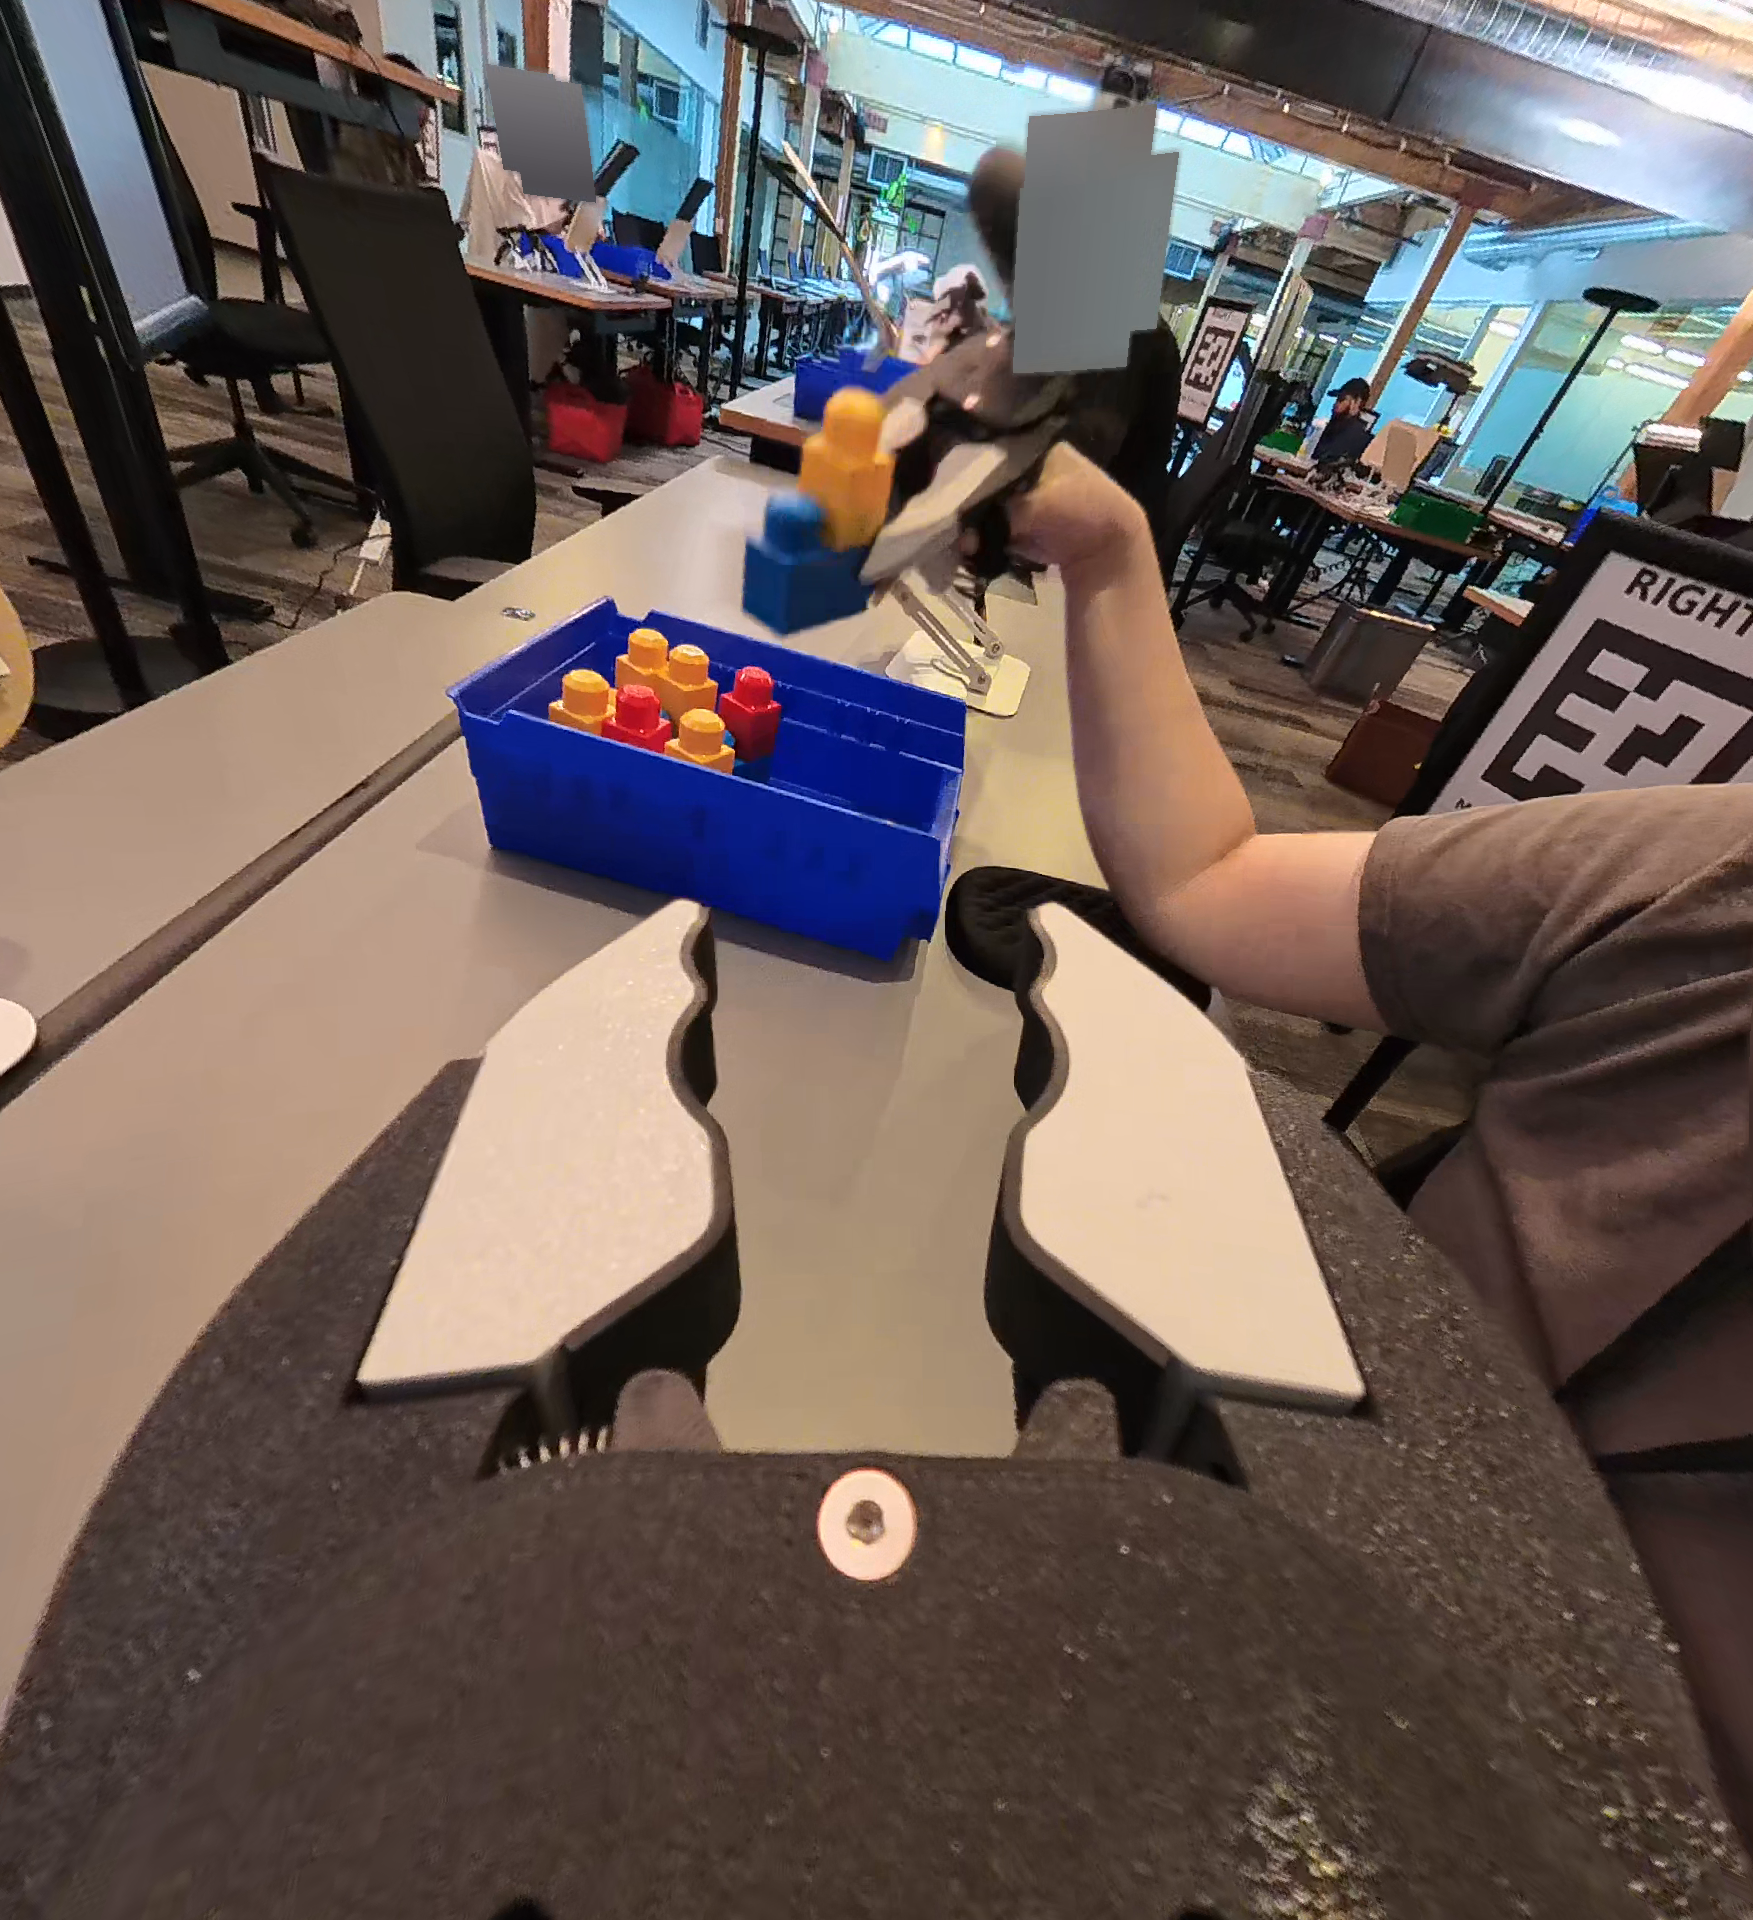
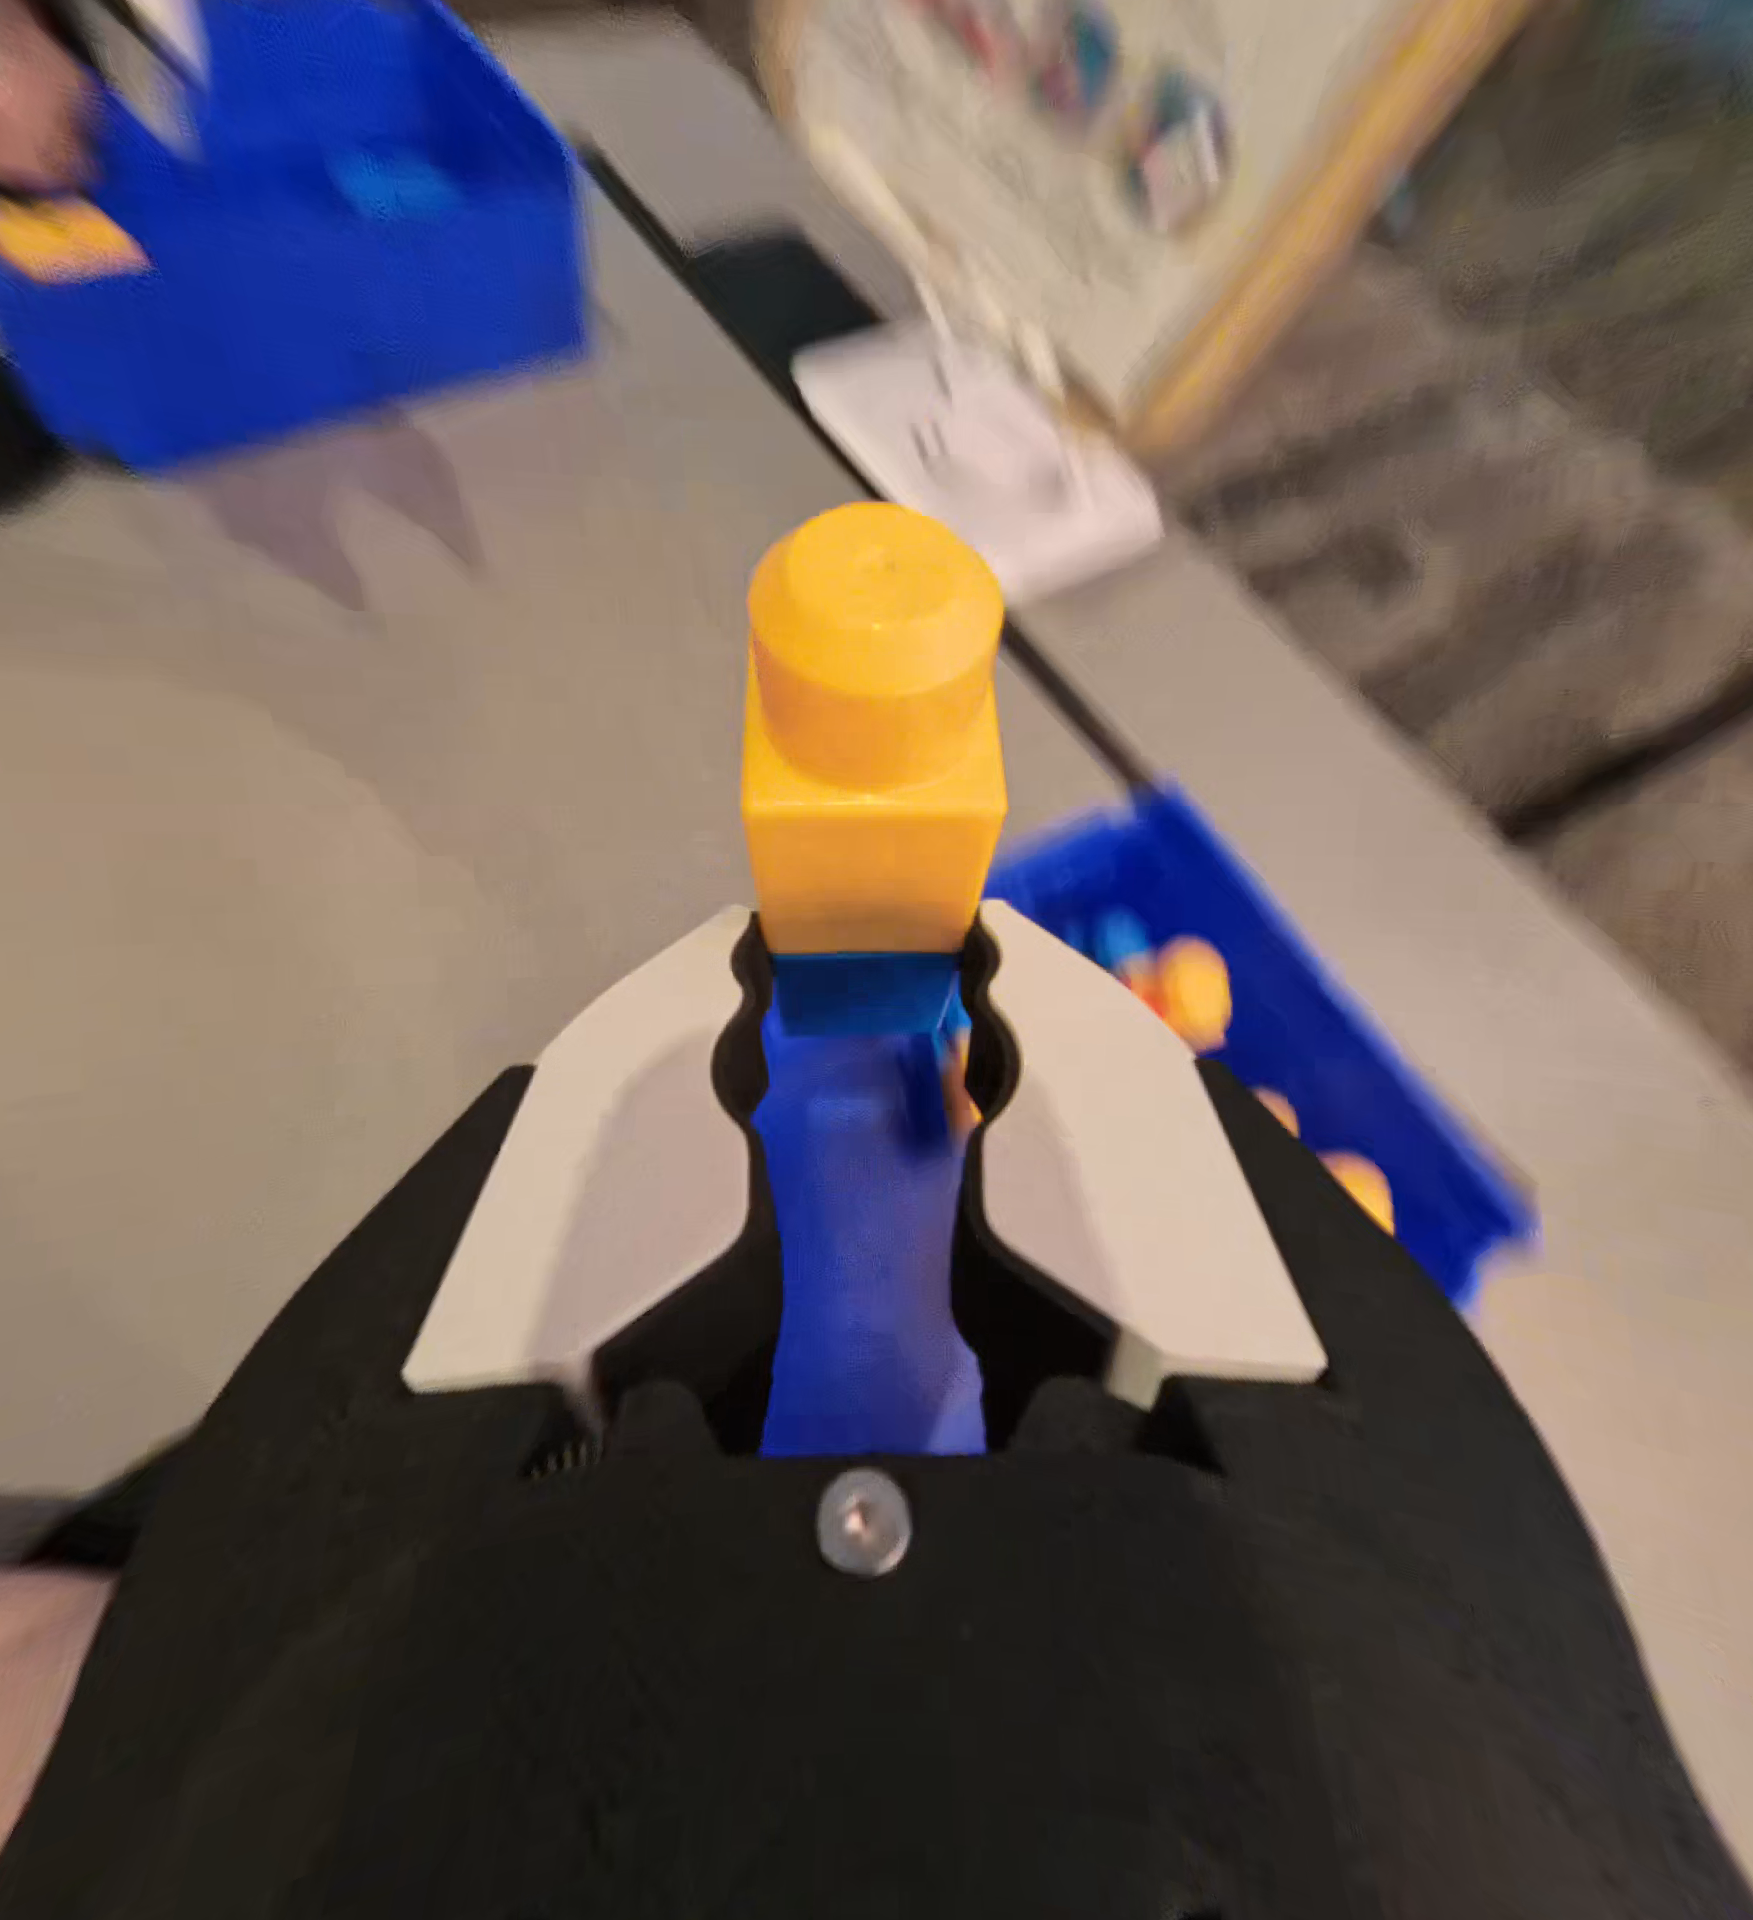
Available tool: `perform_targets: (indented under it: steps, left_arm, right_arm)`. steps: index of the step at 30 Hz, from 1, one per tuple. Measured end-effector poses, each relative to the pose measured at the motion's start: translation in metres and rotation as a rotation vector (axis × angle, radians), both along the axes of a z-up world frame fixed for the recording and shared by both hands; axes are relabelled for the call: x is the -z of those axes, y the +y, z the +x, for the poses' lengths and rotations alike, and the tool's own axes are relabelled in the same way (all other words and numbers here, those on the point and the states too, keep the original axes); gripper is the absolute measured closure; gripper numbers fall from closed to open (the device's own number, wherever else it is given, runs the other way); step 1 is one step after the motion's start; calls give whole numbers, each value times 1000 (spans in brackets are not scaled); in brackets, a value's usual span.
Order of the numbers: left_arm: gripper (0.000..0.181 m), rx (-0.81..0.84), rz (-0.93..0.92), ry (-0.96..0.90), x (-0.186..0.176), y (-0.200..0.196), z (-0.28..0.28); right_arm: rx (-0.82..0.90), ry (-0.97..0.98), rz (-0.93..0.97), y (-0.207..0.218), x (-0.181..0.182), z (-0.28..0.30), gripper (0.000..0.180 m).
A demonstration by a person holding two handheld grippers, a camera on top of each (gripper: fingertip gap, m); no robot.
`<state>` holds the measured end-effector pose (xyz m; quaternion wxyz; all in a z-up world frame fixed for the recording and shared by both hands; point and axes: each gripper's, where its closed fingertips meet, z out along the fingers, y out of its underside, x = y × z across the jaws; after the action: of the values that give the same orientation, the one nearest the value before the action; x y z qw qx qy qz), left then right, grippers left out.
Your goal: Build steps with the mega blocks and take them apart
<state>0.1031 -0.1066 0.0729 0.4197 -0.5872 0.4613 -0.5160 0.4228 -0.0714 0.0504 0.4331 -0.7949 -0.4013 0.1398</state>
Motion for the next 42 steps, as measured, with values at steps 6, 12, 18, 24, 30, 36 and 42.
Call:
perform_targets:
  steps: [6, 12, 18, 24, 30, 36, 42]
  left_arm:
    - [127, 28, 7, 22, 3, -5, 6]
    - [127, 46, 15, 55, 9, -12, 11]
    - [130, 68, 23, 63, 9, -17, 13]
    - [132, 92, 44, 59, 4, -26, 12]
    - [132, 96, 53, 59, 1, -29, 10]
    - [132, 100, 57, 56, -2, -30, 8]
    - [132, 96, 56, 59, -3, -30, 5]
  right_arm:
    - [-87, -109, -254, -8, 94, 32, 143]
    - [-185, -222, -227, 9, 136, 18, 143]
    - [-206, -302, -216, 21, 160, 12, 142]
    - [-149, -332, -313, 21, 176, 20, 142]
    - [-86, -359, -359, 23, 182, 31, 142]
    - [-29, -360, -375, 24, 180, 38, 141]
    - [-12, -410, -390, 22, 184, 44, 141]
